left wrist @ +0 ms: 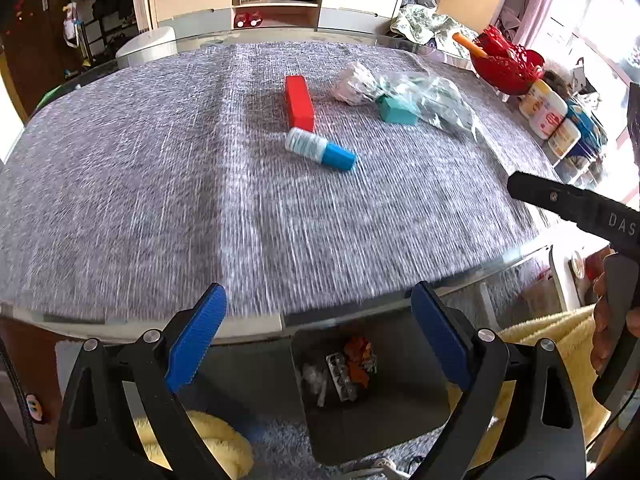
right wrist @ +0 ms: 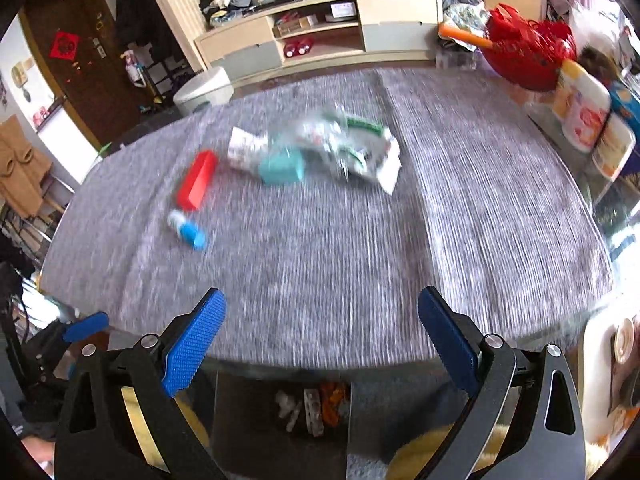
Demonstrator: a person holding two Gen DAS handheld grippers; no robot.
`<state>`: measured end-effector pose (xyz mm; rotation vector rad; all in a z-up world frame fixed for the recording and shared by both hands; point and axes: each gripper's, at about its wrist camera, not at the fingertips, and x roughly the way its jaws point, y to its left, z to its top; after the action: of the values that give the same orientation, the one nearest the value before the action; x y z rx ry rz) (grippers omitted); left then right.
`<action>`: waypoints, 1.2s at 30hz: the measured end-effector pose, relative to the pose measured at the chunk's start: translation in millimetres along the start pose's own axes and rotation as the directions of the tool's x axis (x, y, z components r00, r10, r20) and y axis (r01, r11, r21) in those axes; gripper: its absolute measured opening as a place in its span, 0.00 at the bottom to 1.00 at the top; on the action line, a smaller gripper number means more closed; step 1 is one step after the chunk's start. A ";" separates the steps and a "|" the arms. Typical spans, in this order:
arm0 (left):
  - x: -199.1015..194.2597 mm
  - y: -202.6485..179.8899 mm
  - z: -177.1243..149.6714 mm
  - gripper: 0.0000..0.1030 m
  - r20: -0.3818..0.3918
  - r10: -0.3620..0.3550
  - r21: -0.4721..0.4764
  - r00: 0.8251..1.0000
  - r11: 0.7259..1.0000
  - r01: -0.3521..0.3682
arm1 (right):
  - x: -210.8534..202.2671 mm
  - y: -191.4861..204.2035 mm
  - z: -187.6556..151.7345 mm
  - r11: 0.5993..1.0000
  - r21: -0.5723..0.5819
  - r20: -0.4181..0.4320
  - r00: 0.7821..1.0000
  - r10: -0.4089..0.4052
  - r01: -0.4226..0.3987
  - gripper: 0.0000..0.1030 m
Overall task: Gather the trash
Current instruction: 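Grasp the blue-capped bottle with the left tool while the right tool grasps the clear plastic bag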
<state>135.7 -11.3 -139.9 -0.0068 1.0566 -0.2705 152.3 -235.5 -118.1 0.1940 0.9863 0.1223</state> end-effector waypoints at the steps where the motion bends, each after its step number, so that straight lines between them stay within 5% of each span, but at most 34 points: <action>1: 2.4 1.0 4.7 0.86 -0.001 -0.001 -0.001 1.000 1.000 0.001 | 2.7 0.4 5.0 1.000 -0.001 -0.001 1.000 0.002 -0.002 0.94; 23: 60.5 1.9 78.4 0.84 -0.026 -0.017 0.040 1.000 0.999 0.018 | 60.9 9.6 91.9 1.000 -0.013 -0.003 1.000 0.008 -0.008 0.94; 31: 74.7 -5.1 88.2 0.70 -0.030 -0.013 0.091 0.999 0.996 0.016 | 75.9 6.2 98.2 1.000 -0.003 -0.024 1.000 0.018 -0.018 0.93; 36: 75.6 -3.3 92.9 0.55 -0.012 -0.008 0.093 1.000 0.996 0.009 | 85.6 2.5 95.5 0.999 0.003 -0.052 0.998 0.032 -0.032 0.80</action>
<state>249.8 -42.9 -158.4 0.0740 1.0545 -0.3281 279.0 -227.1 -136.1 0.2097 1.0353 0.1561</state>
